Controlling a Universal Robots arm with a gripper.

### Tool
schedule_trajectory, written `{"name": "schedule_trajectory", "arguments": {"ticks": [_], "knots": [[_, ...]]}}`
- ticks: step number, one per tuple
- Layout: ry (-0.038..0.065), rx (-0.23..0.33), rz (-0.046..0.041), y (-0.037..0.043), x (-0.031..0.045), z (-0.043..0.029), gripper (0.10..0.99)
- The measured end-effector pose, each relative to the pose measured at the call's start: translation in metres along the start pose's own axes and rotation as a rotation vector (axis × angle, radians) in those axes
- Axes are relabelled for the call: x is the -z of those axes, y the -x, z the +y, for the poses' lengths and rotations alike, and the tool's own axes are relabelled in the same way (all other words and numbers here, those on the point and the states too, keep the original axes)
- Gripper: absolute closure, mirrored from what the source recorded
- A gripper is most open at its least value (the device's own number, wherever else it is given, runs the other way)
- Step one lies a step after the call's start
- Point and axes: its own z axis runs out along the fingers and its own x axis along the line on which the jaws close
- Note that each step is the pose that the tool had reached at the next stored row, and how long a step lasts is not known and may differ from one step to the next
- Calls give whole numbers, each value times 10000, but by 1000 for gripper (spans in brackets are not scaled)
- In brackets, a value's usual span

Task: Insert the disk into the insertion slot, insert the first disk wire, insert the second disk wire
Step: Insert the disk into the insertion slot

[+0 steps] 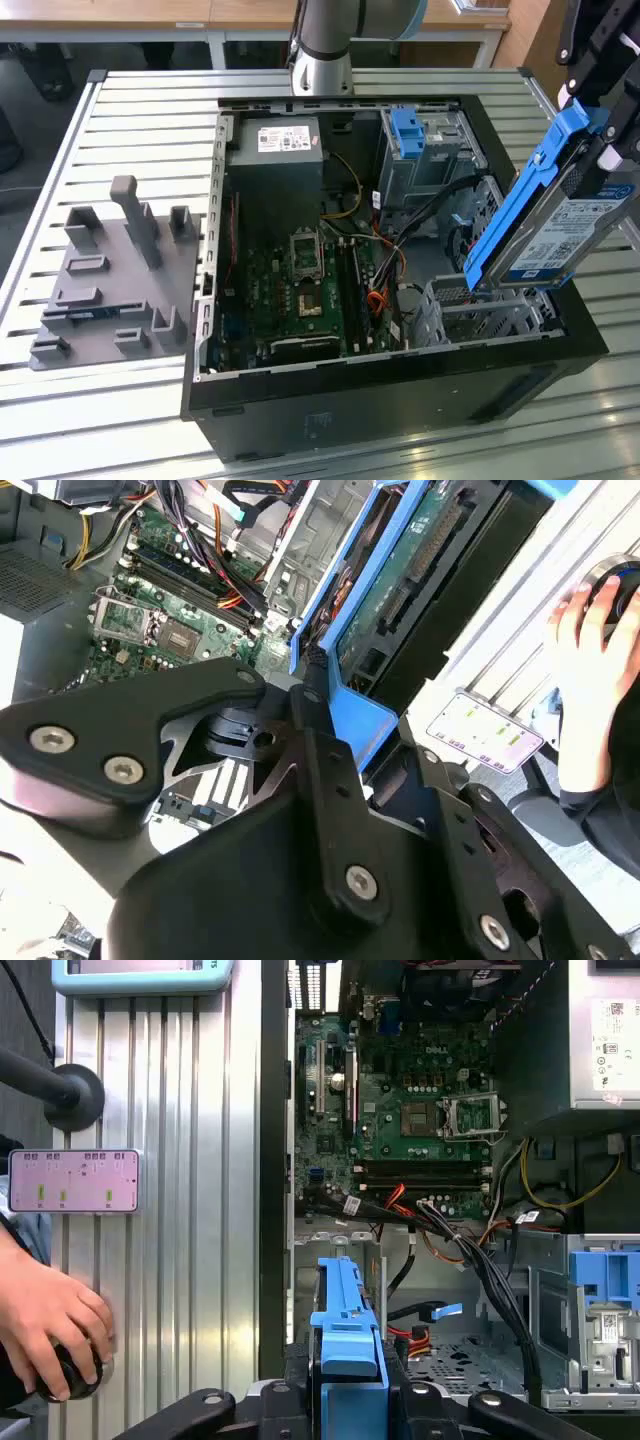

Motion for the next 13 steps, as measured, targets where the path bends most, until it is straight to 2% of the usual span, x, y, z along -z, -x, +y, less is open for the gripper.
{"name": "schedule_trajectory", "arguments": {"ticks": [9,11,13], "knots": [[-7,0,0,0,0,0,722],[-79,0,-2,0,-3,2,722],[-260,-1,-4,0,-9,11,722]]}}
